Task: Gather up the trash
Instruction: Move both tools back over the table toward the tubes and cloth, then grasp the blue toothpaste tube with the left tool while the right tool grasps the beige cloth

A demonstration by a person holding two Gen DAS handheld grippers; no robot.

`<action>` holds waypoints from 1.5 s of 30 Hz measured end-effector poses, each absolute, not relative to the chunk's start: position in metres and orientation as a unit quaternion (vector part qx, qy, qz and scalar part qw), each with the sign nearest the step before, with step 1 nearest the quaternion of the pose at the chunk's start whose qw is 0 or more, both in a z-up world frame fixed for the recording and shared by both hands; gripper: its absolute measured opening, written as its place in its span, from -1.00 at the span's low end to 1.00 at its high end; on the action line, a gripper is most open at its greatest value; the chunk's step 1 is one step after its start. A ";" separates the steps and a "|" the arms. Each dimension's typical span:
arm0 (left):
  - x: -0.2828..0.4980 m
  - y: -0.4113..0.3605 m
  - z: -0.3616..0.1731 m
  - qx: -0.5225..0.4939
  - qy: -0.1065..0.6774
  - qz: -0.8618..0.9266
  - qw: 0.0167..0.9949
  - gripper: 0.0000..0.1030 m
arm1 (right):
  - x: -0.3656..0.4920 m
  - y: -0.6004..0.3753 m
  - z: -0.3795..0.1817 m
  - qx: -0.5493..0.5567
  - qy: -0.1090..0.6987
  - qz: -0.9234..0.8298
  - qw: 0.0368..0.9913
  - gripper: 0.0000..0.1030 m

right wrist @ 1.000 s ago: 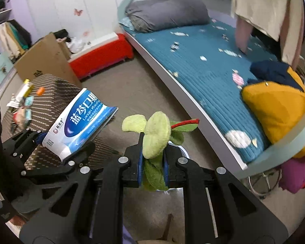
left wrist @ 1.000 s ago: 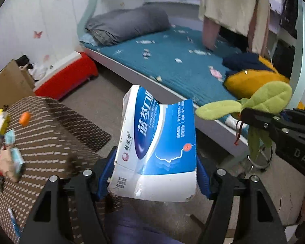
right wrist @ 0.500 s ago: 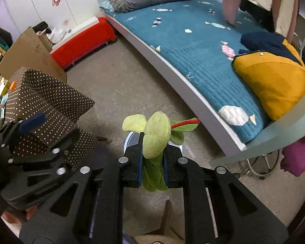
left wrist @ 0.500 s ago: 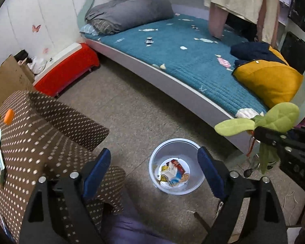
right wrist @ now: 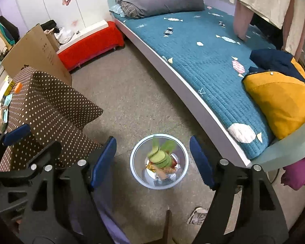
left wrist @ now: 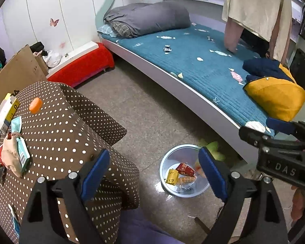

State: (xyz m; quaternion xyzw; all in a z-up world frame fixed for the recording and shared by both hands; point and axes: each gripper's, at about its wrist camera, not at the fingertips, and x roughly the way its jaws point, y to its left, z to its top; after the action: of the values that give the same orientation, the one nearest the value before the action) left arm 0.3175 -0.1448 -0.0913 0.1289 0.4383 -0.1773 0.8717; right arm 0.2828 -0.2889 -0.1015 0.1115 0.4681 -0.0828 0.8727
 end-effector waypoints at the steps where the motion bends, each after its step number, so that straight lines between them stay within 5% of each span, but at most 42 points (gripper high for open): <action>1: 0.317 -0.145 -0.091 0.128 0.439 -0.179 0.871 0.69 | 0.281 -0.288 -0.102 0.109 0.470 -0.084 0.872 0.43; 14: 0.294 -0.123 -0.056 0.097 0.411 -0.184 0.887 0.70 | 0.253 -0.269 -0.069 0.102 0.437 -0.068 0.891 0.42; 25: 0.260 -0.031 -0.019 0.040 0.390 -0.126 0.911 0.75 | 0.243 -0.213 -0.034 0.088 0.395 0.003 0.915 0.43; 36: 0.253 0.082 -0.060 -0.012 0.459 -0.002 0.888 0.72 | 0.262 -0.120 -0.052 0.050 0.431 0.112 0.894 0.43; 37: 0.253 0.086 -0.064 -0.006 0.460 0.001 0.888 0.61 | 0.263 -0.114 -0.052 0.046 0.432 0.118 0.893 0.43; 38: 0.253 0.087 -0.066 0.002 0.461 0.001 0.887 0.22 | 0.266 -0.104 -0.051 0.036 0.432 0.124 0.893 0.43; 40: 0.253 0.088 -0.070 0.021 0.457 -0.006 0.889 -0.17 | 0.270 -0.090 -0.050 0.021 0.431 0.130 0.893 0.43; 41: 0.254 0.088 -0.070 0.030 0.451 -0.012 0.892 -0.59 | 0.273 -0.085 -0.049 0.017 0.430 0.133 0.893 0.43; 42: 0.254 0.090 -0.070 0.030 0.451 -0.011 0.892 -0.78 | 0.277 -0.080 -0.047 0.012 0.429 0.138 0.892 0.43; 45: 0.260 0.102 -0.064 0.024 0.441 -0.002 0.897 -0.80 | 0.289 -0.064 -0.041 0.001 0.422 0.151 0.894 0.43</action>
State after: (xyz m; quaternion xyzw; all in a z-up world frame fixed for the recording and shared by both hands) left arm 0.2603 0.1016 -0.0638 0.0237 0.4408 -0.0019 0.8973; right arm 0.2887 -0.0640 -0.0411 0.0015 0.4221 0.1508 0.8939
